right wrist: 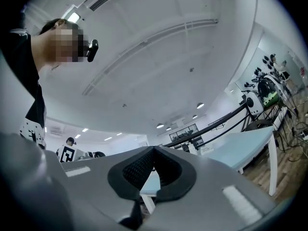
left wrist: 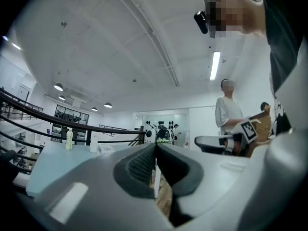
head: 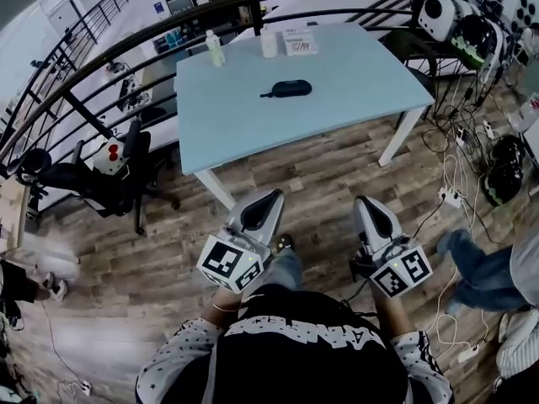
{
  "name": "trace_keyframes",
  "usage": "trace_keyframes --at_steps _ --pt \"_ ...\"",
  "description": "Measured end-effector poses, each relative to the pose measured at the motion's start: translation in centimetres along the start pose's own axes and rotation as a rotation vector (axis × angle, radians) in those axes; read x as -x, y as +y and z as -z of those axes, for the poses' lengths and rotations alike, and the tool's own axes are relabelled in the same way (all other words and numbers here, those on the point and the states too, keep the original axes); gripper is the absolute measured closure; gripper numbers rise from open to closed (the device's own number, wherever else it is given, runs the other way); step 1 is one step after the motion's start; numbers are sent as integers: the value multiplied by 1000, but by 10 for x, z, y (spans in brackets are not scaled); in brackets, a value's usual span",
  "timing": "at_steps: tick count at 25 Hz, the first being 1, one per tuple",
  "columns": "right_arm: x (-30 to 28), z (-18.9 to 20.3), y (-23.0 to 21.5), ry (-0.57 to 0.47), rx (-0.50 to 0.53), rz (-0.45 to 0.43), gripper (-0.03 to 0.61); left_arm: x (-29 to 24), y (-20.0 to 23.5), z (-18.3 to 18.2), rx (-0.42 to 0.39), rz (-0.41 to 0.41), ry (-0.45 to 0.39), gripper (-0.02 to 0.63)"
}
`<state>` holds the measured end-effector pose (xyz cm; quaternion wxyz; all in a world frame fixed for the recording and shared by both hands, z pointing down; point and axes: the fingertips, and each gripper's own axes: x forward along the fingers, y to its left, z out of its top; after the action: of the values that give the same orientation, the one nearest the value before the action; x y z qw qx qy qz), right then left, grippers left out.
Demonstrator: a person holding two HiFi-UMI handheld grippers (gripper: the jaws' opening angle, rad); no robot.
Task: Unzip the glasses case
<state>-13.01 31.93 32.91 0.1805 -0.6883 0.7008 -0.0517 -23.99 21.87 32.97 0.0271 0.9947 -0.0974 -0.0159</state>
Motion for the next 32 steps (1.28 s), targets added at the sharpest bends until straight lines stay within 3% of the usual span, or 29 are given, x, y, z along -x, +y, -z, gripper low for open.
trace_keyframes --at_steps 9,17,26,32 --pt "-63 11 -45 57 15 25 581 -61 55 16 50 41 9 614" --pt "-136 20 -78 86 -5 -15 581 -93 123 26 74 -28 47 614" --pt "-194 -4 -108 99 55 -4 581 -144 171 9 102 5 1 614" --pt "-239 -17 -129 84 101 -3 581 -174 215 0 78 2 -11 614"
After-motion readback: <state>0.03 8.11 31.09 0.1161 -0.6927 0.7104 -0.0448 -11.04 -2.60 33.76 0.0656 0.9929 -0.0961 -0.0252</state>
